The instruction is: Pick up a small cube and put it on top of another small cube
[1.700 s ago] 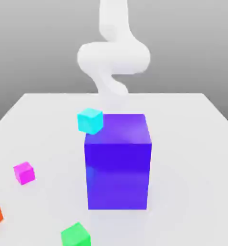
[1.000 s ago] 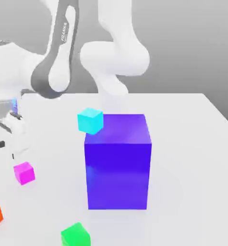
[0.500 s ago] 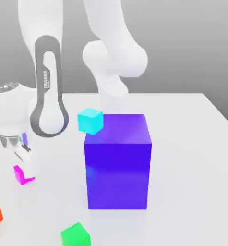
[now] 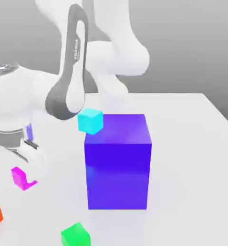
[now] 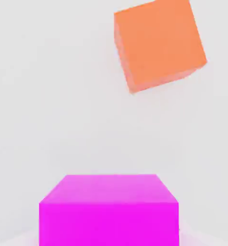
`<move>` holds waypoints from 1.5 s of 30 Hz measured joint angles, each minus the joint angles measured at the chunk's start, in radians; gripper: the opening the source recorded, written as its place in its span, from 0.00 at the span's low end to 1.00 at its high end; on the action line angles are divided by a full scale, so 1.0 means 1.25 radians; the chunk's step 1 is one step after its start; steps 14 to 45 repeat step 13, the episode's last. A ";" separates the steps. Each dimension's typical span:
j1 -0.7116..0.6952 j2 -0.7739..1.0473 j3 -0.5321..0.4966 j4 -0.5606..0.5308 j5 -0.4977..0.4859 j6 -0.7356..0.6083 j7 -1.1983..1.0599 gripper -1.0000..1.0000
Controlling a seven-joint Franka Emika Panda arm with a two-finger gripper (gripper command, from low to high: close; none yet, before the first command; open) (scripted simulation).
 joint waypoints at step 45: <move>0.116 0.158 0.086 0.126 -0.022 0.033 0.122 1.00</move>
